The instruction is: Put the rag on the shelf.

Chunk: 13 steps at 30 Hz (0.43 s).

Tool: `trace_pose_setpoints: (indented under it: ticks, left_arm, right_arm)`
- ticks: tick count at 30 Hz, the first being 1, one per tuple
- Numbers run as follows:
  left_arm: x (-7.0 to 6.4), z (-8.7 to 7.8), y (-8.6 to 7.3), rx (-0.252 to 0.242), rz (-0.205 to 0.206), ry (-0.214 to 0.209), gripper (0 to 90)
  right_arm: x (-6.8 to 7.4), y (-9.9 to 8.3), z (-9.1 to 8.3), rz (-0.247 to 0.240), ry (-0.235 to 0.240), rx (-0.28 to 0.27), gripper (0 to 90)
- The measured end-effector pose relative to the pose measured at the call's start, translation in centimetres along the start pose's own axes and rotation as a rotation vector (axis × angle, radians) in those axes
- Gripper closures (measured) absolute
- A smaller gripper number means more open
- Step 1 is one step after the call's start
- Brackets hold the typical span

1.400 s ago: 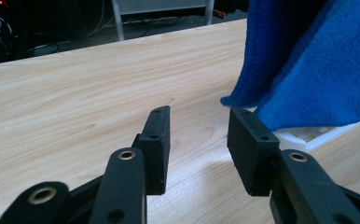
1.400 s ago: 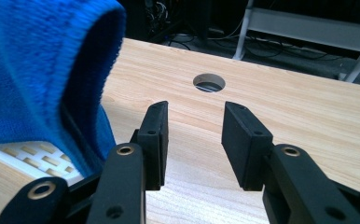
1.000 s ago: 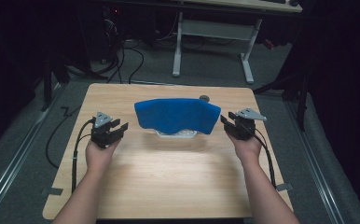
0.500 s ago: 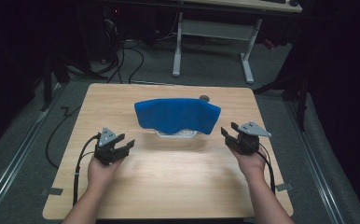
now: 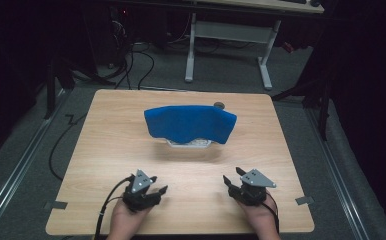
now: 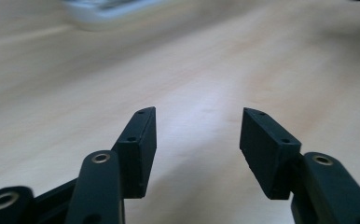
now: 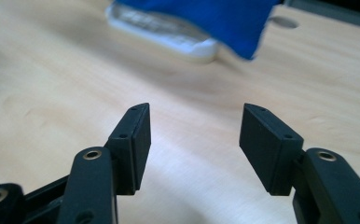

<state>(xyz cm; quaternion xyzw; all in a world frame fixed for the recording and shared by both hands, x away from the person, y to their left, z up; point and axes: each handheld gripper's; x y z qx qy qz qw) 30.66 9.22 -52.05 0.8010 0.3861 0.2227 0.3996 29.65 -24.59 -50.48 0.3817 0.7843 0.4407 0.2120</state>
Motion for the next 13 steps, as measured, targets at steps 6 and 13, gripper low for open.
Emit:
trace_pose_setpoints:
  ticks: [6,13]
  left_arm:
    - [-2.6,0.7,0.4,0.000,0.135,-0.012,45.2]
    - [-0.9,0.8,0.1,0.010,0.049,-0.018,45.2]
  right_arm:
    - [1.7,-0.3,0.6,-0.057,0.051,0.032,43.0]
    - [0.8,-0.4,1.1,-0.032,0.066,0.043,43.0]
Point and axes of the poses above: each handheld gripper's, and its own axes: z roughly forward along the jaws, y roughly out of its top, x roughly to its left, and after that the axes turned 12 degrees about y, right-handed
